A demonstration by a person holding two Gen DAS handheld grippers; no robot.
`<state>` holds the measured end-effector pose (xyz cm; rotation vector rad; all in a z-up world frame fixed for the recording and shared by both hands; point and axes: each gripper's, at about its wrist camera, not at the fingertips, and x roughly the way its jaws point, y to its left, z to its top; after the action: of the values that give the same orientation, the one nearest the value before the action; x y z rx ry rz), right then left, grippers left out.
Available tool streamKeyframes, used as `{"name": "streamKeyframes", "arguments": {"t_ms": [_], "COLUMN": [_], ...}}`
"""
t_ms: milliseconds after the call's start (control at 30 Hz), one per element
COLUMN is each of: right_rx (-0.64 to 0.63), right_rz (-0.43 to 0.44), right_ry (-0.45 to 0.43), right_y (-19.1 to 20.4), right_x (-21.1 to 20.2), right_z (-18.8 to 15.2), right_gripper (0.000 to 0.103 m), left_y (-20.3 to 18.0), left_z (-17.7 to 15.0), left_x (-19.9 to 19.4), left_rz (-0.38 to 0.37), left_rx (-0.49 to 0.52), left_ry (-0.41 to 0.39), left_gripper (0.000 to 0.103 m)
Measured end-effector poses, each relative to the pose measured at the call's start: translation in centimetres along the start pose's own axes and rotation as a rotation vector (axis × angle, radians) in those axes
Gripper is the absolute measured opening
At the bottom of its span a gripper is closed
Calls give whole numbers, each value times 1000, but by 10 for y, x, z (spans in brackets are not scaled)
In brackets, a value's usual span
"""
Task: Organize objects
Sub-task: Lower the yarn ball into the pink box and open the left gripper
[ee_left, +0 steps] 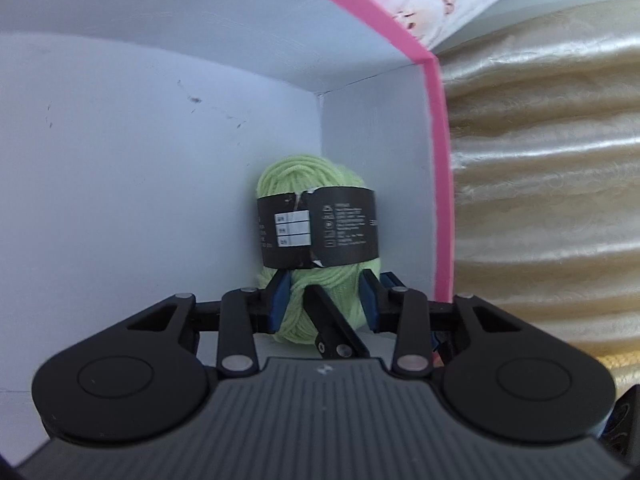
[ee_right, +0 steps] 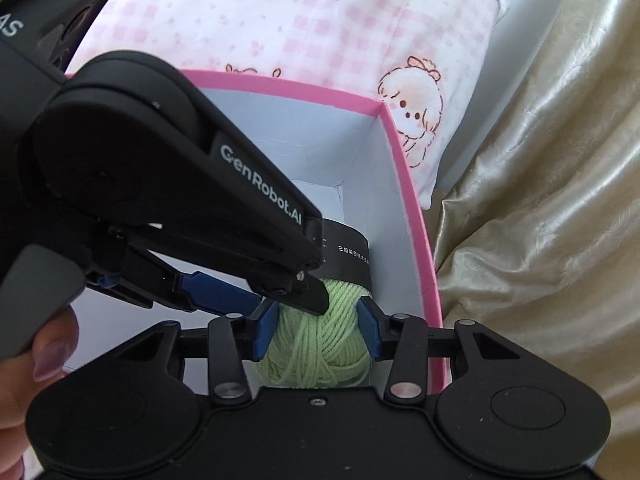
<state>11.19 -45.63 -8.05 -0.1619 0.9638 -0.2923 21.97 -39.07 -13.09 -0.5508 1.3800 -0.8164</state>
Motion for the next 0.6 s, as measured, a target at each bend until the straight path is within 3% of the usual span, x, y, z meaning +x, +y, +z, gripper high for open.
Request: {"name": "streamKeyframes", "arguments": {"t_ms": [100, 233, 400, 600], "right_rx": [35, 82, 139, 44], "right_rz": [63, 121, 193, 286], "right_ry": [-57, -77, -59, 15], "right_y": [-7, -11, -13, -2], "right_x": [-23, -48, -79, -121], "right_z": [2, -2, -2, -5], "right_gripper": [64, 65, 65, 65], "left_y": [-15, -30, -45, -43], "left_z": [1, -8, -31, -65], "left_x": [-21, -51, -89, -150], "left_rz": [39, 66, 212, 303], "left_rx": [72, 132, 224, 289], "left_ry": [-33, -12, -14, 5], "left_gripper": [41, 48, 55, 59]}}
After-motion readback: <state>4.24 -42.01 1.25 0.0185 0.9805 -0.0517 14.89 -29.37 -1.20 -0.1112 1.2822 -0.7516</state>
